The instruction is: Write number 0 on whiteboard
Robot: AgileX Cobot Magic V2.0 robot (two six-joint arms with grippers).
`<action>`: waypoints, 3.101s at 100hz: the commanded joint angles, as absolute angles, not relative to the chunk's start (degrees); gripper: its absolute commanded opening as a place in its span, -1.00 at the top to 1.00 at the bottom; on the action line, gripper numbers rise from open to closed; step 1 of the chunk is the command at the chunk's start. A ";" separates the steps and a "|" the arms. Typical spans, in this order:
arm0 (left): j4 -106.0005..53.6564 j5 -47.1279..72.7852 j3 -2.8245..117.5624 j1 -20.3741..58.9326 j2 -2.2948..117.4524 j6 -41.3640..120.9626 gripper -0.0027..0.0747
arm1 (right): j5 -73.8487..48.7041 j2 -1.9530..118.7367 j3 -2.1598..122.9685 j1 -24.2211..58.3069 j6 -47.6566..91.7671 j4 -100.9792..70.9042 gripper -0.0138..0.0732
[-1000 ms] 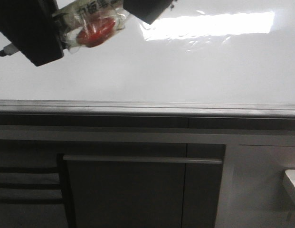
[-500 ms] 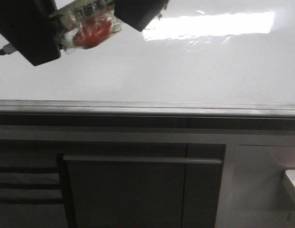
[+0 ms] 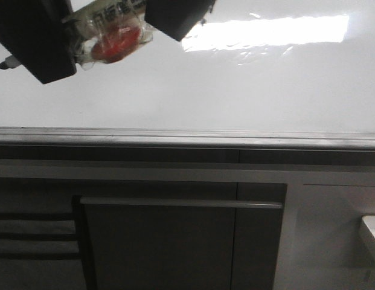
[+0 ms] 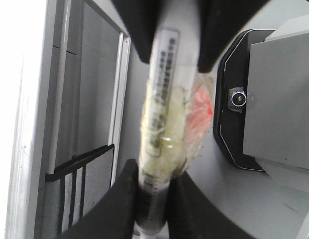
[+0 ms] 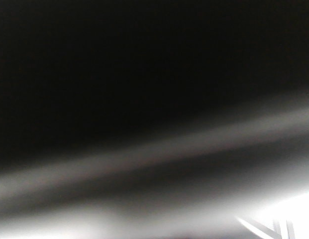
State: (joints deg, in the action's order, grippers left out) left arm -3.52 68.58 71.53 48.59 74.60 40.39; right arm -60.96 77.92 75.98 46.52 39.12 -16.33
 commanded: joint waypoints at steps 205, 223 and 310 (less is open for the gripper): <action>-4.96 33.13 43.43 25.48 42.46 6.62 0.01 | -37.83 56.46 49.74 20.84 28.86 -35.39 0.69; -5.12 33.00 42.71 25.48 42.46 6.62 0.01 | -44.11 64.48 57.87 20.50 27.00 -35.30 0.69; -4.90 31.06 42.71 25.48 42.46 6.62 0.01 | -53.80 80.84 75.04 12.98 24.78 -34.44 0.69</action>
